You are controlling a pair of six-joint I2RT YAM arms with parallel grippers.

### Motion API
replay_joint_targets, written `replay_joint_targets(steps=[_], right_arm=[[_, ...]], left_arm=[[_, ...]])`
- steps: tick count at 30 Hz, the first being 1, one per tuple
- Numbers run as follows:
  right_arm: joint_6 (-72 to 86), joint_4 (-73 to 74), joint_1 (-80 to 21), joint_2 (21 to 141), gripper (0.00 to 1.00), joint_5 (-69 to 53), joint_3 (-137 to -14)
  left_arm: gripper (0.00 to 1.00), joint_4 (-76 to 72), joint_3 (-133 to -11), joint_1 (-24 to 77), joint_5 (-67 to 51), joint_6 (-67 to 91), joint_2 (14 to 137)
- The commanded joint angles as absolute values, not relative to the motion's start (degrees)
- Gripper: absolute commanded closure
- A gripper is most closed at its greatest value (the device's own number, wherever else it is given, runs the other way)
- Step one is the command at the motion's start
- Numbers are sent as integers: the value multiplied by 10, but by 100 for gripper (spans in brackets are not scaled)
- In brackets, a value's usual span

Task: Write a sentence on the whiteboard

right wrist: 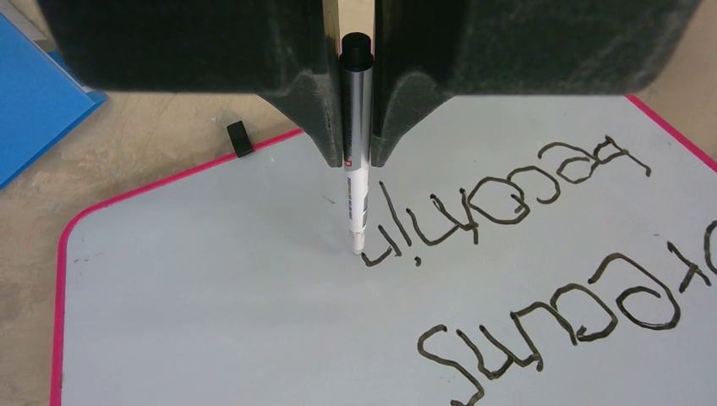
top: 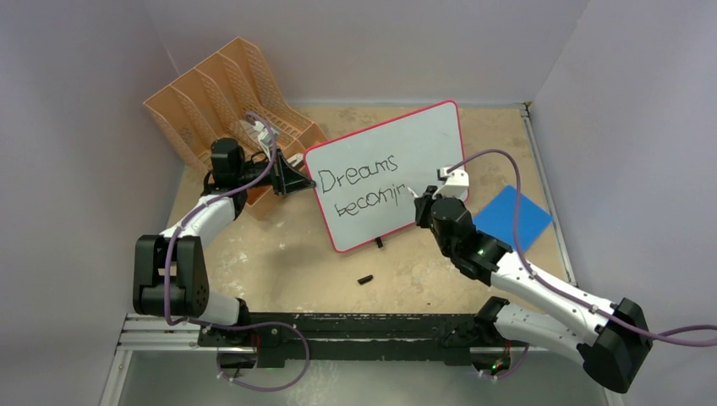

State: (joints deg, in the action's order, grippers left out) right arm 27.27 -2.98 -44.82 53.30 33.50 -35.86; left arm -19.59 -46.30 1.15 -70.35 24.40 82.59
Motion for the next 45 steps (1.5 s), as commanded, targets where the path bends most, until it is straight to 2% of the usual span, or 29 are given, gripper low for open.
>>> replay_joint_targets(steps=[1, 45], right_arm=[[261, -57, -444, 542, 100, 357, -366], [241, -88, -433, 582, 100, 321, -373]], left_arm=[[100, -211, -481, 7, -704, 227, 822], [100, -211, -481, 8, -705, 227, 824]])
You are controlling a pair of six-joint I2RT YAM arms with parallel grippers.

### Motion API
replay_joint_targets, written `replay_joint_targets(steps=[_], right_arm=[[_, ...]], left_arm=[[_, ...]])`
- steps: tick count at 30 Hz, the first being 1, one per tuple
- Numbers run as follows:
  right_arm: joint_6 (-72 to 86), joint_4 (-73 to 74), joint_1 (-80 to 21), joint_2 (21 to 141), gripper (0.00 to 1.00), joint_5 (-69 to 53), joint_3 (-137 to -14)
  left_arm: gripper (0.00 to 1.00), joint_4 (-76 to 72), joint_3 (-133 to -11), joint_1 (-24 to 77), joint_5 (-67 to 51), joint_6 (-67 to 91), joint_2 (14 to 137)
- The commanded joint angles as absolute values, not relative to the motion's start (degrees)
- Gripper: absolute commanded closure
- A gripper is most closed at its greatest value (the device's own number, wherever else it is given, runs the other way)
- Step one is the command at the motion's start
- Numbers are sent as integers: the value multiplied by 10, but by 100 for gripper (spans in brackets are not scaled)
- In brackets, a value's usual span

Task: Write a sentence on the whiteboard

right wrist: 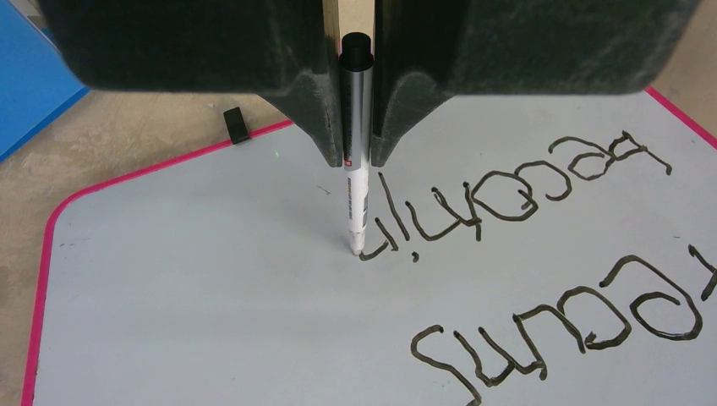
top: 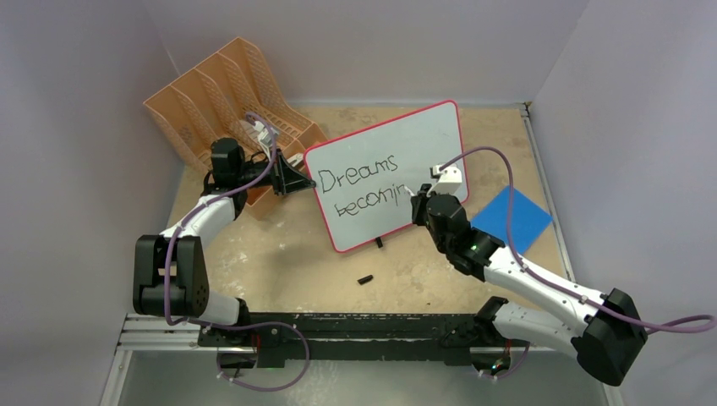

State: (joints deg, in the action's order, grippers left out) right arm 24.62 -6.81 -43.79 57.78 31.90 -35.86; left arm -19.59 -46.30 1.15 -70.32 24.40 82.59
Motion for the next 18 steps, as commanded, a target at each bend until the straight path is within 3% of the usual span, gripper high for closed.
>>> replay_joint_targets(steps=[1, 18], right_arm=[[242, -86, -433, 582, 100, 321, -372], [271, -42, -433, 578, 100, 299, -359]], left_arm=[[100, -211, -481, 8, -705, 227, 824], [100, -212, -481, 8, -707, 228, 824]])
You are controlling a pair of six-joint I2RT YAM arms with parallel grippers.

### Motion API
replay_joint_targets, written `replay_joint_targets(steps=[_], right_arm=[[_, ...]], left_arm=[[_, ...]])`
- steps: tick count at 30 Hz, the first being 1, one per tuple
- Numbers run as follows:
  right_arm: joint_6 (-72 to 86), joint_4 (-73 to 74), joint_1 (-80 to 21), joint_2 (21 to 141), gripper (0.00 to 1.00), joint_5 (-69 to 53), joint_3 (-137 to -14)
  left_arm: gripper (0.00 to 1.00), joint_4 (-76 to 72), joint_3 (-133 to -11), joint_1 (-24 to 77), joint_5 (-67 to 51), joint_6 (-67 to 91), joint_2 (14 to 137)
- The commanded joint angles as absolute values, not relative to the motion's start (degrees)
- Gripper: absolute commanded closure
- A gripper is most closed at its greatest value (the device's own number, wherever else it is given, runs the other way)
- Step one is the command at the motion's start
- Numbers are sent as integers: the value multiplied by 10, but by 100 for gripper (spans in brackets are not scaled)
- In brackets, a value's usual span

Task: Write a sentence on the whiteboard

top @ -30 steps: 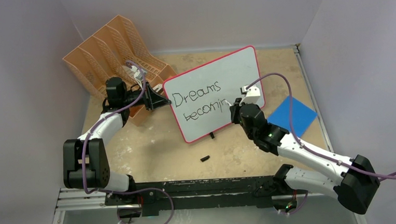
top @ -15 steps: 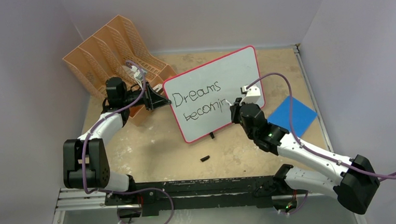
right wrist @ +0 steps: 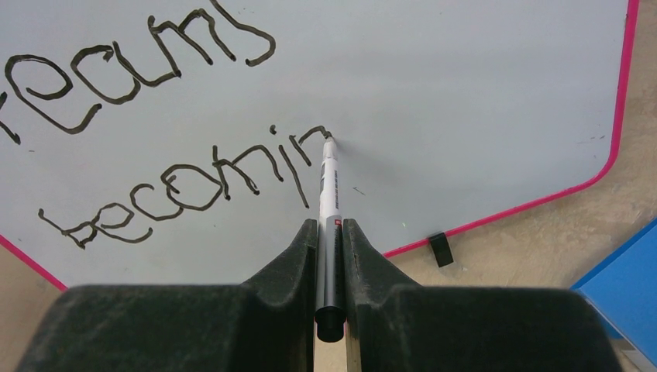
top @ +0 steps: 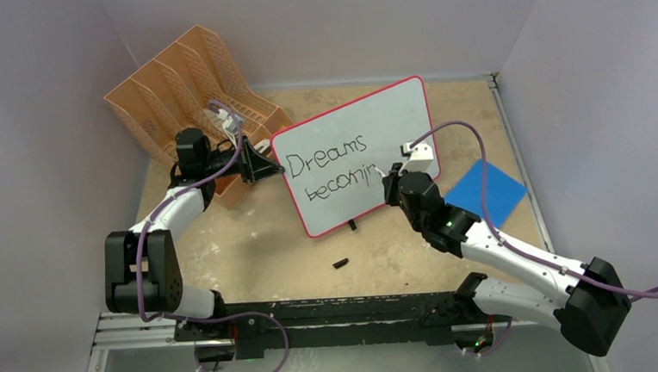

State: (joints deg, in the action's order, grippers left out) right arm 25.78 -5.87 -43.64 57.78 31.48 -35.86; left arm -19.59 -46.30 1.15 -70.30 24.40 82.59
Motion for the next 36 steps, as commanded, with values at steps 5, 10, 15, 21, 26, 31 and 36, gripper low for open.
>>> replay_joint_targets(steps=[5, 10, 15, 21, 26, 31, 36], right_arm=[[276, -33, -433, 581, 100, 292, -359], [285, -28, -433, 585, 100, 291, -360], [289, -20, -433, 582, 100, 300, -366], [278, -34, -433, 547, 100, 304, -370], [259, -42, -433, 531, 100, 321, -378], [258, -57, -432, 539, 100, 328, -370], [260, -74, -430, 542, 100, 338, -360]], left_arm=[[100, -212, -481, 7, -706, 228, 824], [100, -212, -481, 8, -705, 228, 824], [100, -212, -482, 7, -706, 228, 824], [100, -207, -483, 7, -705, 225, 823], [100, -197, -486, 7, -701, 217, 822], [100, -197, -486, 7, -701, 218, 821], [100, -199, -486, 8, -702, 220, 822]])
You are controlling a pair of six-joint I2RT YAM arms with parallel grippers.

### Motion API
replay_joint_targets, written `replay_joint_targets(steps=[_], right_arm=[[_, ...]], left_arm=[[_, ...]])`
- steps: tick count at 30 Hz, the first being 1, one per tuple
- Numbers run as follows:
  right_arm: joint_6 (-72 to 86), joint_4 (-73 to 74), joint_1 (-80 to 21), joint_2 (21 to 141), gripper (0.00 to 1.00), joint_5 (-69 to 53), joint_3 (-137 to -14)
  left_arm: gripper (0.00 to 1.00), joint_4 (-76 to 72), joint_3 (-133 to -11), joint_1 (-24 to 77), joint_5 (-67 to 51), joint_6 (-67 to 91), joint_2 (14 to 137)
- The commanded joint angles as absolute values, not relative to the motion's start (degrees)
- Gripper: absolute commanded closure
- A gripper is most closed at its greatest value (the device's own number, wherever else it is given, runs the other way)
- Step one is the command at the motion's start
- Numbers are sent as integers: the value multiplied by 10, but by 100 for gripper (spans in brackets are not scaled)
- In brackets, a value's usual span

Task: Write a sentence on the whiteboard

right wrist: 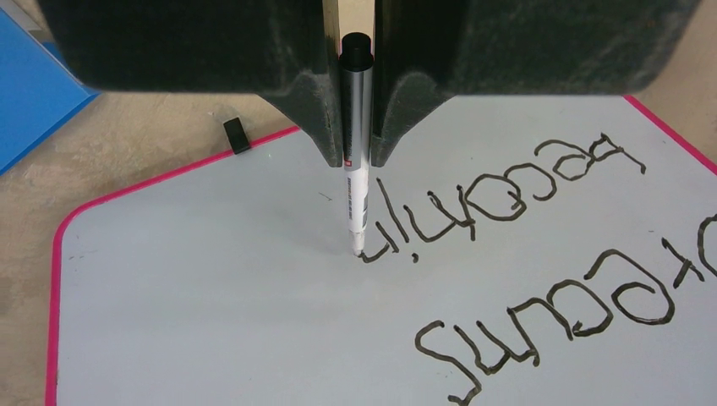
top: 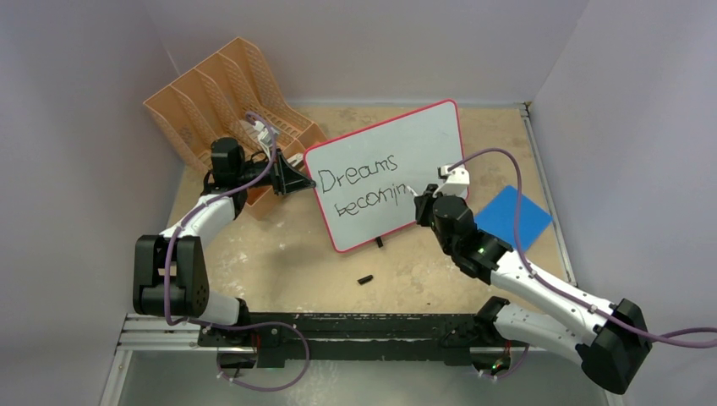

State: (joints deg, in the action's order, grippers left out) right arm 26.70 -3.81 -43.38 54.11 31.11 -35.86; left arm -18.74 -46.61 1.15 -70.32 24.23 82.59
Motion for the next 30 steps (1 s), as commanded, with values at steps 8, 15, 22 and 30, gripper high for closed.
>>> replay_joint_targets(steps=[8, 15, 22, 30], right_arm=[[255, -86, -422, 550, 100, 340, -357], [254, -91, -416, 557, 100, 338, -355], [254, -88, -412, 563, 100, 335, -357], [254, -90, -408, 566, 100, 333, -357]], left_arm=[[100, -201, -485, 8, -703, 221, 822], [100, -202, -485, 8, -703, 221, 823], [100, -202, -485, 8, -703, 222, 823], [100, -202, -485, 8, -705, 222, 823]])
